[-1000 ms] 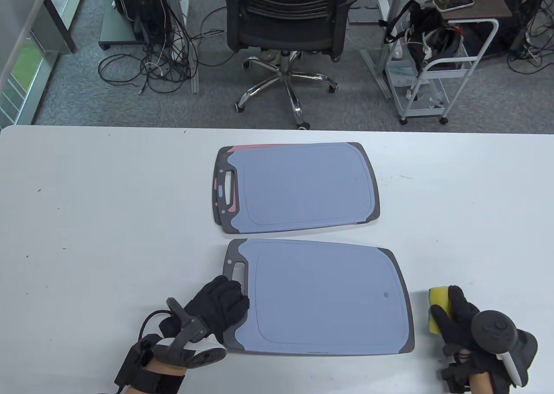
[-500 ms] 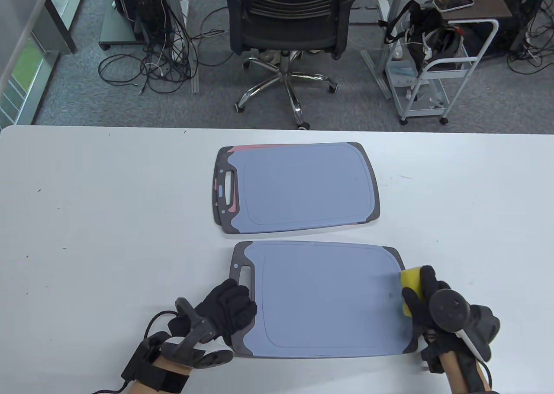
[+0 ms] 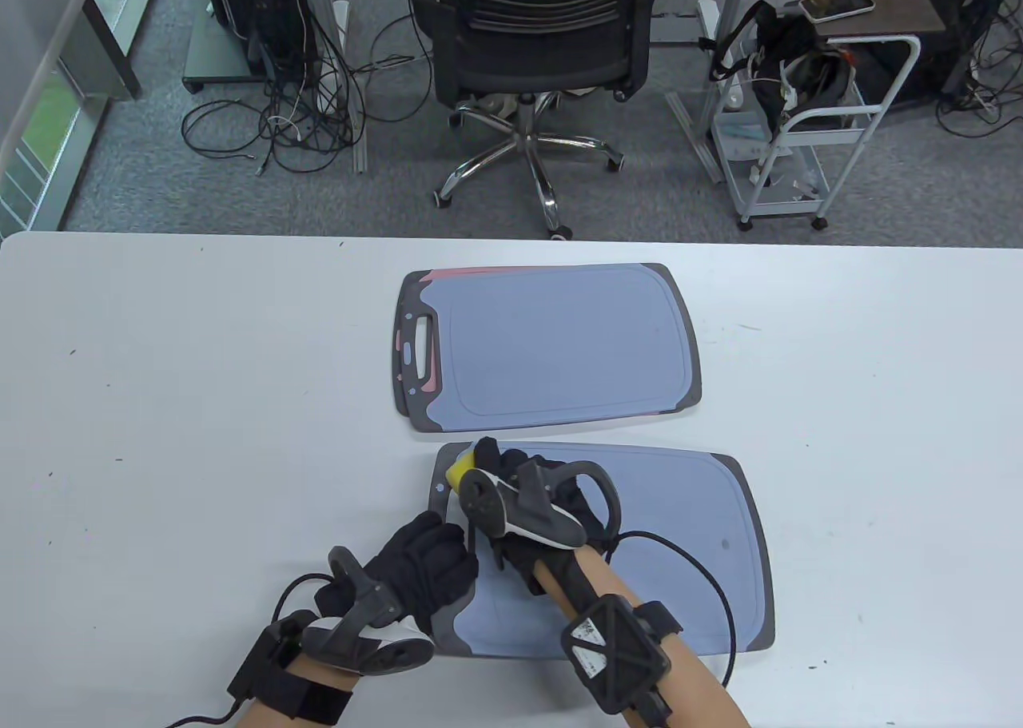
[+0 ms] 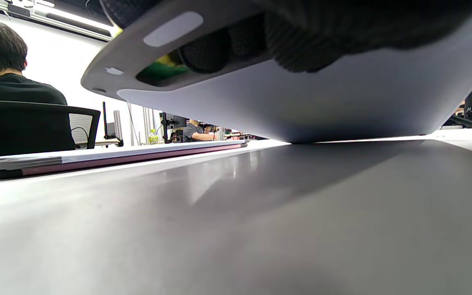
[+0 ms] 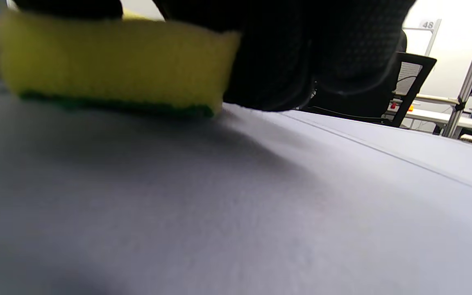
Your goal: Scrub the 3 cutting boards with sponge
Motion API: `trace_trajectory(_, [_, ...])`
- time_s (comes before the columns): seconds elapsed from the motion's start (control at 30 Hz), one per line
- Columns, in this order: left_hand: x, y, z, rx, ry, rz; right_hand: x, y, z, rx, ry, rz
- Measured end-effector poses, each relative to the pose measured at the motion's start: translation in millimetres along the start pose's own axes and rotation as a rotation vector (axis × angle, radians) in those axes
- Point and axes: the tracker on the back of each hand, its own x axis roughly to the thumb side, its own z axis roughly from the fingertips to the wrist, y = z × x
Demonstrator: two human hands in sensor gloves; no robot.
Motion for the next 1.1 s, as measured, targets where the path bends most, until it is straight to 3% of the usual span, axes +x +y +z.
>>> trace_trajectory(0.1, [-2,-1,1,0.014,0.004,0.027,-24,9,0,0.026,0.058,-0.010])
trace_trajectory(0.2, [-3,0,1,0.030,0.008,0.044,-79,23,16,0.076,0.215,-0.032])
trace_trajectory(0.33, [-3,0,1,0.031,0.010,0.047,-168,48,55,0.148,0.461,0.006])
trace_trajectory(0.4, [-4,-2,-2,0.005,0.024,0.043,-224,66,87,0.195,0.664,-0.060])
trace_trajectory(0.5, [-4,-3,-3,-0.008,0.029,0.044,-254,75,109,0.215,0.795,-0.172])
trace_trajectory(0.57, [-3,-3,-2,-0.003,0.025,0.034,-245,72,104,0.205,0.761,-0.172])
trace_trajectory(0.63, [-2,-3,-2,-0.002,0.023,0.033,-219,63,89,0.187,0.613,-0.114])
trace_trajectory(0.73, [-3,-3,-2,-0.007,0.027,0.038,-140,42,61,0.100,0.296,-0.171])
trace_trajectory(0.83, [-4,-4,-3,-0.014,0.032,0.046,-53,20,50,0.074,-0.011,-0.128])
trace_trajectory(0.93, [-4,-3,-3,-0.015,0.031,0.042,-7,9,52,0.020,-0.178,-0.035])
trace_trajectory(1.03, [-3,-4,-4,-0.019,0.029,0.042,-24,15,55,0.030,-0.137,-0.007])
trace_trajectory(1.1, [-4,-4,-5,-0.030,0.029,0.048,-63,26,63,0.059,0.023,-0.028])
